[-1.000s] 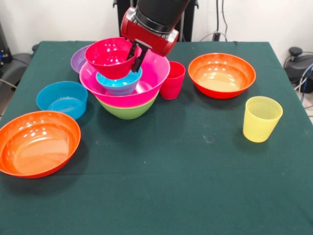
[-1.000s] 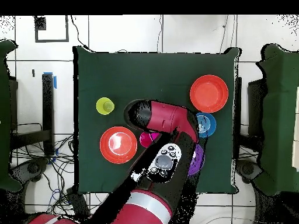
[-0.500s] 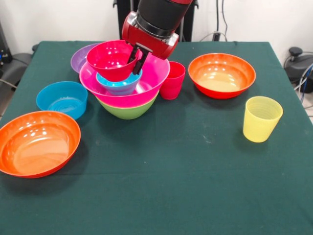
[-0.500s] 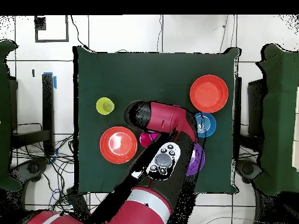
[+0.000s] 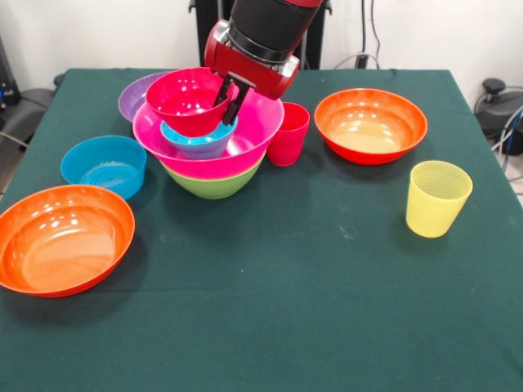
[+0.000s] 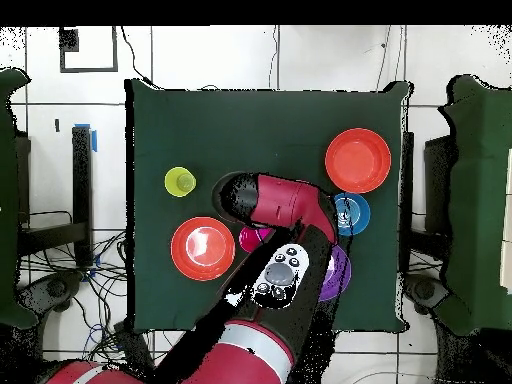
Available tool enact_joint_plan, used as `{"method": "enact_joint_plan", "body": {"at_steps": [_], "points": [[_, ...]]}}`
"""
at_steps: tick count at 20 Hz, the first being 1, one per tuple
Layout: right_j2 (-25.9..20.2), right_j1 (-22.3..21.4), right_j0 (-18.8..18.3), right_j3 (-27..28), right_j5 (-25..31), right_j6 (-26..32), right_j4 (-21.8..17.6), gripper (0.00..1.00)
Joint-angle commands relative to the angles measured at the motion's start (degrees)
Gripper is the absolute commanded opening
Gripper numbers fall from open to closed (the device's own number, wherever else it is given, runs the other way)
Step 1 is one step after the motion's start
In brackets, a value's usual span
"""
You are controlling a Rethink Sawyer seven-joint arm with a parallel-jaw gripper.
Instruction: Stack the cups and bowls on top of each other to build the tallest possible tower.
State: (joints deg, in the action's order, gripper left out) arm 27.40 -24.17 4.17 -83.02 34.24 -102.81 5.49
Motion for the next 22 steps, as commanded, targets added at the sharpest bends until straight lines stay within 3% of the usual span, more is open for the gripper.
{"method": "enact_joint_plan", "body": {"at_steps": [1,22], "points": [[-7.5,2.8,0.0,-2.0,-2.4,-5.2,-2.0,0.0],[-7.7,4.0,0.3,-3.4,-5.4,-6.4,-1.9,0.0]]}}
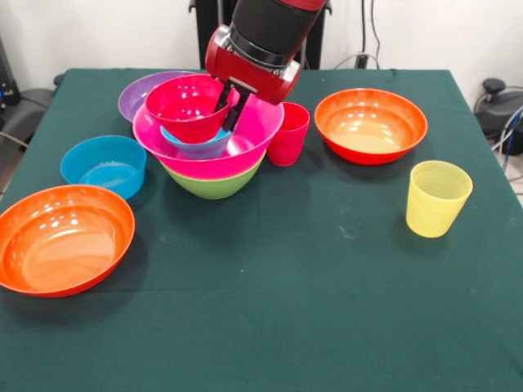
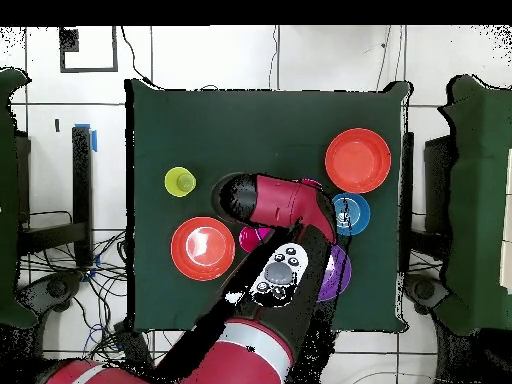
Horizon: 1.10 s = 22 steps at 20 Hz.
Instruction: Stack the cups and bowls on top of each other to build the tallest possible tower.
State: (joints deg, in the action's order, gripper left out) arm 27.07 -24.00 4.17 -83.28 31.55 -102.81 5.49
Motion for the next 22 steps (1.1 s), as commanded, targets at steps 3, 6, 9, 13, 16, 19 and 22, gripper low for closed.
{"method": "enact_joint_plan", "body": {"at_steps": [3,6,9,13,16,19,22], "points": [[-7.3,4.0,0.3,-3.3,-3.0,-6.5,-2.0,0.0],[-7.3,3.9,0.3,-3.5,-2.8,-6.5,-1.9,0.0],[-7.4,3.6,0.3,-3.5,-1.9,-6.3,-1.7,0.0],[-7.4,3.0,0.4,-3.5,-0.9,-6.0,-1.5,0.0],[-7.3,2.7,0.4,-3.7,-0.4,-5.9,-1.5,0.0],[-7.3,2.4,0.4,-4.1,-0.4,-5.8,-1.5,0.0],[-7.5,1.8,0.3,-4.7,-0.3,-5.6,-1.4,0.0]]}}
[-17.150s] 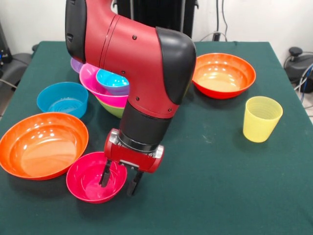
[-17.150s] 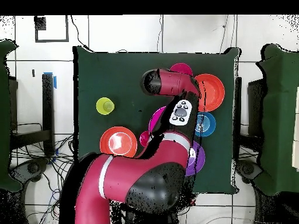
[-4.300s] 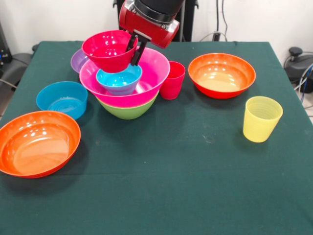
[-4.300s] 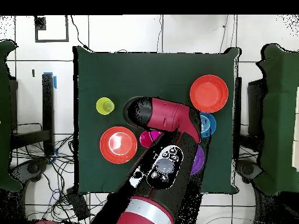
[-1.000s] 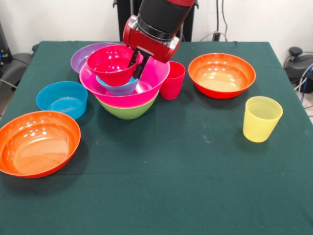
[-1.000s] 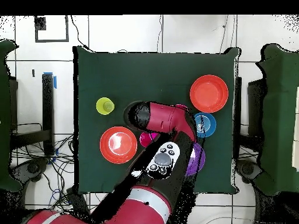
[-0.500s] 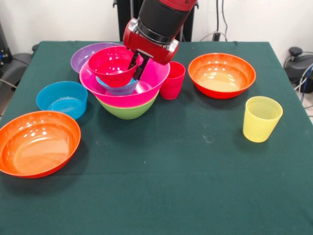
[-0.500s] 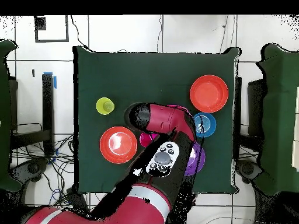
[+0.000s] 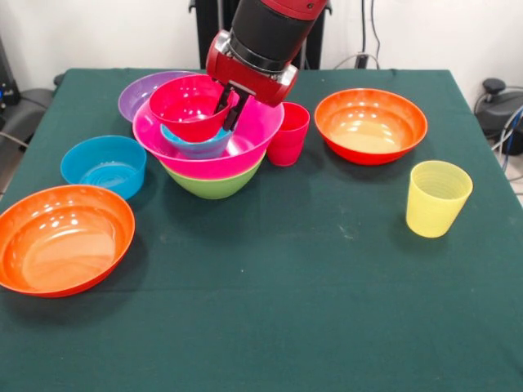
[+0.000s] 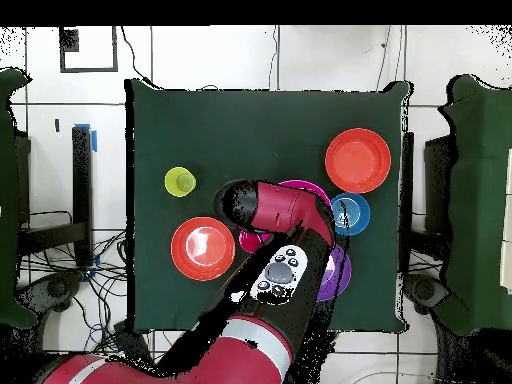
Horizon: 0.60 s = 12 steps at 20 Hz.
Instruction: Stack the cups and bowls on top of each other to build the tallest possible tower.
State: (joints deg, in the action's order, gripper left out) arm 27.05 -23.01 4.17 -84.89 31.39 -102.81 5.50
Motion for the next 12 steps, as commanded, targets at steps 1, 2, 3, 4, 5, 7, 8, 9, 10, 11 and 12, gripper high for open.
{"method": "enact_joint_plan", "body": {"at_steps": [1,2,3,4,5,7,8,9,10,11,12], "points": [[-7.6,0.4,0.3,-3.4,-0.1,-5.5,-1.4,0.0],[-7.6,0.1,0.2,-3.6,0.1,-5.3,-1.3,0.0],[-7.7,0.0,0.2,-3.6,0.2,-5.3,-1.3,0.0],[-7.7,-0.1,0.2,-3.6,0.4,-5.3,-1.3,0.0],[-7.7,-0.2,0.2,-3.7,0.5,-5.3,-1.2,0.0],[-7.6,0.2,0.2,-3.3,0.5,-5.5,-1.2,0.0],[-7.6,0.4,0.2,-3.2,0.5,-5.5,-1.3,0.0],[-7.5,0.5,0.2,-3.2,0.4,-5.4,-1.3,0.0],[-7.5,0.6,0.2,-3.2,0.3,-5.4,-1.4,0.0],[-7.6,0.6,0.1,-3.3,0.2,-5.3,-1.4,0.0],[-7.6,0.6,0.1,-3.4,0.1,-5.2,-1.5,0.0]]}}
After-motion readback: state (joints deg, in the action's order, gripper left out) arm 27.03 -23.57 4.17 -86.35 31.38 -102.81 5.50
